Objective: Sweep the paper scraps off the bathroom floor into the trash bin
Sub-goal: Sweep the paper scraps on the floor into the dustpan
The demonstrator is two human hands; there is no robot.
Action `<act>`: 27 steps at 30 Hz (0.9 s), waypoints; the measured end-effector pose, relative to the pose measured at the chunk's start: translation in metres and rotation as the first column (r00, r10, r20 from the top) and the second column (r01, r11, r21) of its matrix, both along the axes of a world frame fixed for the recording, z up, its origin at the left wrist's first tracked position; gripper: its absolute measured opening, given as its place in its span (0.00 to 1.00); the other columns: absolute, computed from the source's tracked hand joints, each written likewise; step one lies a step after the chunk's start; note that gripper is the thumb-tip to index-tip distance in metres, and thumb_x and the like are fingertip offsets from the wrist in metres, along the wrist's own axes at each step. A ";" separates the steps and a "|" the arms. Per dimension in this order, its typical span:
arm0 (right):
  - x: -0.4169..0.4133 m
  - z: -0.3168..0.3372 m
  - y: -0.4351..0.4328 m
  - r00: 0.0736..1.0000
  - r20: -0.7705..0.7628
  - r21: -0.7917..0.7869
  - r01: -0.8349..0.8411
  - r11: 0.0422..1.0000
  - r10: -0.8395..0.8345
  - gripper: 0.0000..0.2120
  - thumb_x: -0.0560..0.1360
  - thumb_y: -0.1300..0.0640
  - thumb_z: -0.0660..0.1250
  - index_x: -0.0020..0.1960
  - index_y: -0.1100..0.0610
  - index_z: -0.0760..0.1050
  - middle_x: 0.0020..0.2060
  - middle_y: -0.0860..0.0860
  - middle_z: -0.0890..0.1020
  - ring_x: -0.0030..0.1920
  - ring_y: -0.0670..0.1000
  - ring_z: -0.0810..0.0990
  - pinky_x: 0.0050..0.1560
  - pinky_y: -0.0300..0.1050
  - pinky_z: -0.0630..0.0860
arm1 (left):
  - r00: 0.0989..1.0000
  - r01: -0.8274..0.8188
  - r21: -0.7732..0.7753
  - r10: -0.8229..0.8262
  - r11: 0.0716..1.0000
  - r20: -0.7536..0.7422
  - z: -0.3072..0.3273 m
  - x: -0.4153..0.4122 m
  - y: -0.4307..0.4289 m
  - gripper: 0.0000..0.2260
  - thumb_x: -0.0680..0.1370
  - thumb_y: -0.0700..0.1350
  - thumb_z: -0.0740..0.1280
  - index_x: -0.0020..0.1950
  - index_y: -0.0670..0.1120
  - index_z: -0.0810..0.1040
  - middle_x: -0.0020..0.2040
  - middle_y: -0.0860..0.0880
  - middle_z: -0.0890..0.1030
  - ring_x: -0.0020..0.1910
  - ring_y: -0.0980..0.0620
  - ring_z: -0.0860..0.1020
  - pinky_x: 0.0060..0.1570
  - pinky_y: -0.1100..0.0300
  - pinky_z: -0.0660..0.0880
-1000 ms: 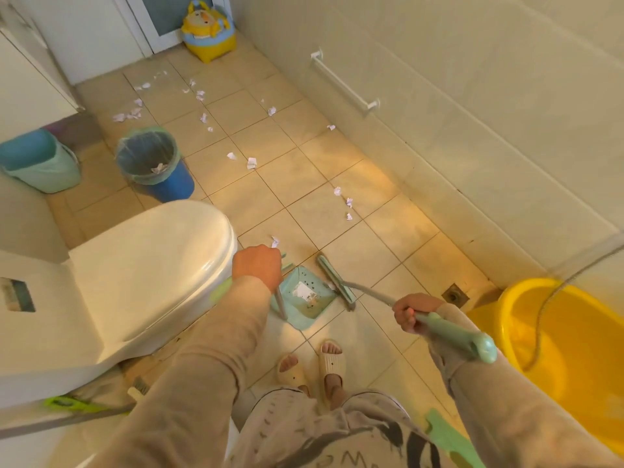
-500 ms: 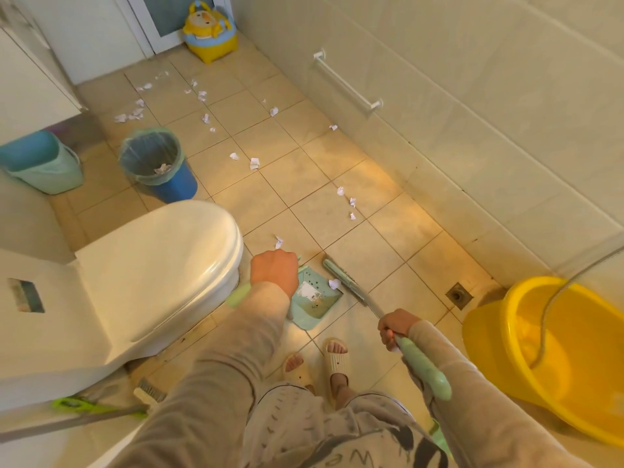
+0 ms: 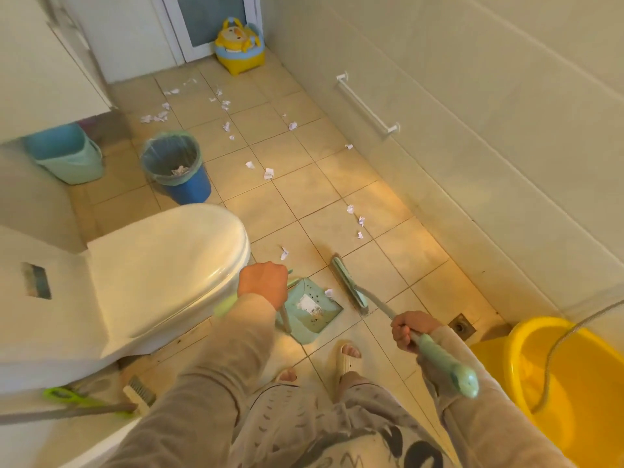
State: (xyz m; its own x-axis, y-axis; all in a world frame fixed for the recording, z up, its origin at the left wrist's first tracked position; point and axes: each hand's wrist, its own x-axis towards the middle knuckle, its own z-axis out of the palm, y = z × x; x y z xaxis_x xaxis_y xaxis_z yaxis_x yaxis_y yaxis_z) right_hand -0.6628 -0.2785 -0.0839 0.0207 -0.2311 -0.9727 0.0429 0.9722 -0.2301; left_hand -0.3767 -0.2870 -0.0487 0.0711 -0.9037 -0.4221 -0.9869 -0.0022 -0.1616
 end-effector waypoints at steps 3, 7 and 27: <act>-0.002 0.000 -0.027 0.996 -0.039 -0.022 -0.077 0.997 0.076 0.15 0.78 0.68 0.51 0.33 0.58 0.62 0.12 0.51 0.66 0.09 0.46 0.64 0.15 0.28 0.63 | 0.998 -0.052 -0.012 0.052 0.999 0.018 0.001 0.005 0.001 0.08 0.77 0.44 0.64 0.54 0.48 0.79 0.51 0.49 0.82 0.51 0.46 0.81 0.40 0.60 0.67; -0.008 0.000 -0.070 0.983 -0.057 -0.045 -0.179 0.983 0.176 0.13 0.77 0.69 0.51 0.36 0.58 0.63 0.13 0.51 0.66 0.10 0.45 0.63 0.15 0.28 0.62 | 0.986 -0.164 -0.016 0.164 0.986 0.031 0.001 0.011 0.002 0.10 0.77 0.48 0.64 0.56 0.48 0.78 0.53 0.48 0.81 0.53 0.46 0.80 0.42 0.60 0.68; 0.047 -0.013 -0.214 0.580 -0.189 -0.003 -0.807 0.590 0.792 0.13 0.77 0.69 0.52 0.35 0.59 0.63 0.12 0.52 0.64 0.09 0.46 0.62 0.17 0.28 0.63 | 0.747 -0.665 0.045 0.663 0.745 0.056 0.000 -0.038 0.019 0.07 0.77 0.49 0.63 0.50 0.49 0.79 0.47 0.49 0.82 0.48 0.48 0.80 0.40 0.59 0.70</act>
